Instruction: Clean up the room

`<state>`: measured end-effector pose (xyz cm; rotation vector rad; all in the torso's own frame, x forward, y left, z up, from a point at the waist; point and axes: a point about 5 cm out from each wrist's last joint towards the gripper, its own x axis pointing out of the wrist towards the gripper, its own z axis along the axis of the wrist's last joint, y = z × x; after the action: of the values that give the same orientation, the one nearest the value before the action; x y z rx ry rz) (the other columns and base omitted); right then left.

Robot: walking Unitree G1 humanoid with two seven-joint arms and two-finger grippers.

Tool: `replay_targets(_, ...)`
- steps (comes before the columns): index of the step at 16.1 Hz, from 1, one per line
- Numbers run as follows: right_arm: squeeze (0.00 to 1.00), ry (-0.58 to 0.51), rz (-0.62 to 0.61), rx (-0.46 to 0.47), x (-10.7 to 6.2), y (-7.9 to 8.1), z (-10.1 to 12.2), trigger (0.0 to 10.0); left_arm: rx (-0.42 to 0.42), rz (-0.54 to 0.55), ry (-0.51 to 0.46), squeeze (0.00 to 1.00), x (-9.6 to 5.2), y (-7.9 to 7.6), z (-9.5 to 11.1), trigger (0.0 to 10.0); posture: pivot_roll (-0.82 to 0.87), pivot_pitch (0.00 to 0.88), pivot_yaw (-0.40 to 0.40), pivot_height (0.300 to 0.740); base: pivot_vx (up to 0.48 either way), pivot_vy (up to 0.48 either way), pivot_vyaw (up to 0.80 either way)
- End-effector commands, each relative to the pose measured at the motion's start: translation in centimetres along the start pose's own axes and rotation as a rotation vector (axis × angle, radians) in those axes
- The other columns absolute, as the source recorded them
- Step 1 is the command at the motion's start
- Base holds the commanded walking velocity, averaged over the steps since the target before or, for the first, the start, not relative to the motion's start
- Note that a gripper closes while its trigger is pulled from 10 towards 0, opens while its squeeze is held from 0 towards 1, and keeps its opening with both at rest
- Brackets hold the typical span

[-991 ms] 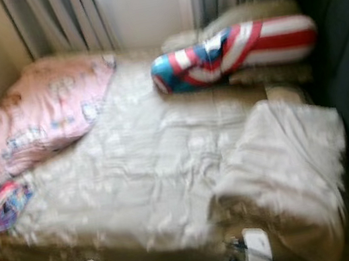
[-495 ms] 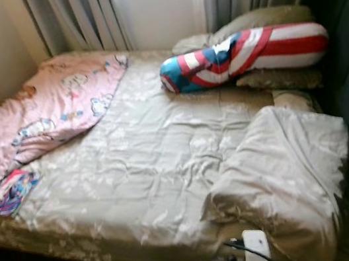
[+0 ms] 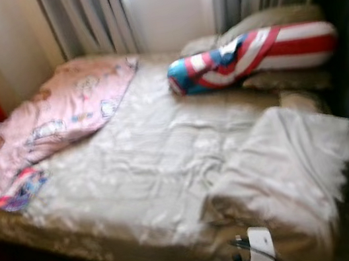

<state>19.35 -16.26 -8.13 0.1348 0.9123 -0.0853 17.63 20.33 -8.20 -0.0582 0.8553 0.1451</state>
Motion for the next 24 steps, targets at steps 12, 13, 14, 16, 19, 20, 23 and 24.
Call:
replay_targets(12, 0.00, -0.004, -0.003, 0.016, -0.1, -0.1, -0.2, 10.0, -0.037, 0.016, -0.010, 0.00, 0.1, -0.1, 0.2, 10.0, 0.02, 0.015, -0.037, 0.740, 0.000, 0.000, -0.13)
replay_targets(13, 0.00, -0.004, -0.004, 0.016, -0.1, -0.1, -0.2, 10.0, -0.042, 0.020, -0.005, 0.00, 0.0, 0.1, 0.1, 10.0, 0.02, 0.017, -0.039, 0.740, 0.000, 0.000, 0.00)
replay_targets(14, 0.00, -0.004, -0.004, 0.016, -0.1, -0.1, -0.2, 10.0, -0.042, 0.020, -0.005, 0.00, 0.0, 0.1, 0.1, 10.0, 0.02, 0.017, -0.039, 0.740, 0.000, 0.000, 0.00)
replay_targets(16, 0.00, -0.004, -0.003, 0.018, -0.1, -0.1, -0.2, 10.0, -0.054, 0.021, 0.000, 0.00, -0.1, 0.5, -0.1, 10.0, 0.02, 0.018, -0.040, 0.740, 0.000, 0.000, 0.00)
replay_targets(19, 0.00, -0.004, -0.005, 0.019, -0.1, -0.1, -0.2, 10.0, -0.064, 0.028, 0.011, 0.00, -0.3, 1.1, -0.6, 10.0, 0.02, 0.018, -0.040, 0.740, 0.000, 0.000, 0.00)
replay_targets(20, 0.00, -0.004, -0.005, 0.019, -0.1, -0.1, -0.2, 10.0, -0.064, 0.028, 0.011, 0.00, -0.3, 1.1, -0.6, 10.0, 0.02, 0.018, -0.040, 0.740, 0.000, 0.000, 0.00)
replay_targets(23, 0.00, -0.005, -0.006, 0.019, -0.1, -0.1, -0.2, 10.0, -0.086, 0.038, 0.020, 0.00, -0.5, 2.2, -0.9, 10.0, 0.02, 0.018, -0.042, 0.740, 0.000, 0.000, 0.00)
replay_targets(24, 0.00, -0.005, -0.007, 0.018, -0.1, -0.1, -0.2, 10.0, -0.089, 0.043, 0.020, 0.00, -0.5, 2.4, -0.9, 10.0, 0.02, 0.018, -0.042, 0.740, 0.000, 0.368, 0.00)
